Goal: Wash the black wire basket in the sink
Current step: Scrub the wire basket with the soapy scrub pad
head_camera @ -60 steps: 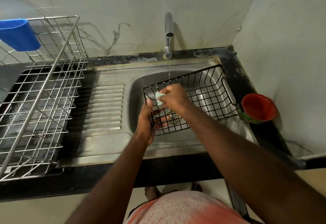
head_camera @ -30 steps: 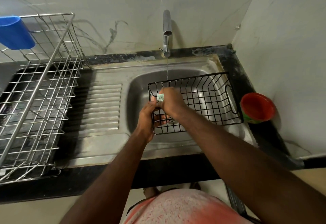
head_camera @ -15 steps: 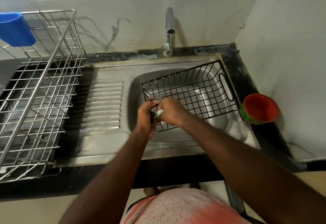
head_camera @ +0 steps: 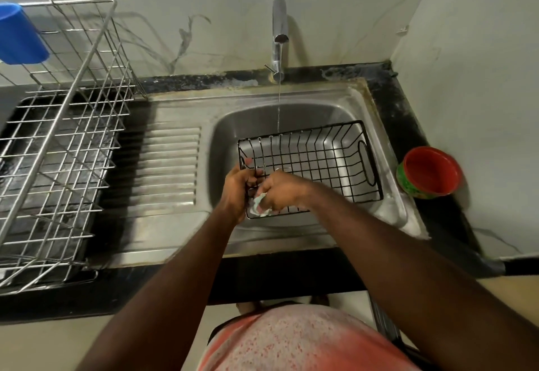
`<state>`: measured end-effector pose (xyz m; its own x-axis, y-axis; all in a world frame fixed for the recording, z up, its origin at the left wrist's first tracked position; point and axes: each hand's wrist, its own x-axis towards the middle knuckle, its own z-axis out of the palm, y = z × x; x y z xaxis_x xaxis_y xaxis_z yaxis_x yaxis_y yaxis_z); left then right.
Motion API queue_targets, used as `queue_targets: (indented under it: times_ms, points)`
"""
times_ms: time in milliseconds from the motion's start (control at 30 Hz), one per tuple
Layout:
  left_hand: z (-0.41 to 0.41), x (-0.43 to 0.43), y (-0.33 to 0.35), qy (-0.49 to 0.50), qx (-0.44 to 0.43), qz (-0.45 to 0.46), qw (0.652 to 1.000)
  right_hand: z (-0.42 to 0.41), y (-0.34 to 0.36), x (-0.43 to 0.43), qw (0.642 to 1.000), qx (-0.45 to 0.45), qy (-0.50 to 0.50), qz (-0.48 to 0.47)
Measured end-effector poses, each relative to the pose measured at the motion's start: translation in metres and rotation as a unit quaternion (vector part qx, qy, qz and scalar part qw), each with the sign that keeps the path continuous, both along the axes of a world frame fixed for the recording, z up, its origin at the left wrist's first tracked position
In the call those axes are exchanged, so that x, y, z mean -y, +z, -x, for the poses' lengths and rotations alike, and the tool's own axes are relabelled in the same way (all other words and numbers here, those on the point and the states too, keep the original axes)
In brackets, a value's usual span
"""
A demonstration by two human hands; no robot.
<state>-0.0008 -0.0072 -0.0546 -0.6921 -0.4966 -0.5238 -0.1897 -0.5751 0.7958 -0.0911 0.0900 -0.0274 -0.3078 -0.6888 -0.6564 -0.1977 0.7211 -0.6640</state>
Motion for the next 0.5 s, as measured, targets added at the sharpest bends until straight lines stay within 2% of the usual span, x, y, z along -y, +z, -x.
queue_targets:
  times_ms: [67,100,200,267,333,400,500]
  points:
    - [-0.001,0.001,-0.001,-0.01,0.007,0.002,1.0,0.003,-0.002,-0.003,0.998,0.05,-0.049,0.004]
    - [-0.001,0.001,-0.001,-0.017,0.009,0.012,1.0,0.004,-0.004,-0.005,0.998,0.026,-0.058,0.0]
    - [-0.003,0.001,-0.005,-0.044,0.014,0.042,0.998,0.001,-0.01,-0.007,0.989,-0.148,-0.008,-0.023]
    - [-0.004,-0.001,-0.006,-0.056,0.012,0.048,0.997,-0.009,-0.012,-0.005,0.983,-0.181,0.029,-0.027]
    - [-0.004,-0.003,-0.007,-0.058,0.007,0.048,0.997,-0.019,-0.012,-0.003,0.984,-0.166,0.066,-0.023]
    - [-0.005,-0.005,-0.007,-0.062,-0.002,0.037,0.997,-0.022,-0.009,-0.005,0.99,-0.113,0.08,-0.015]
    - [-0.011,-0.002,-0.011,-0.071,-0.017,0.031,0.997,-0.014,-0.011,-0.016,0.999,0.031,-0.006,0.005]
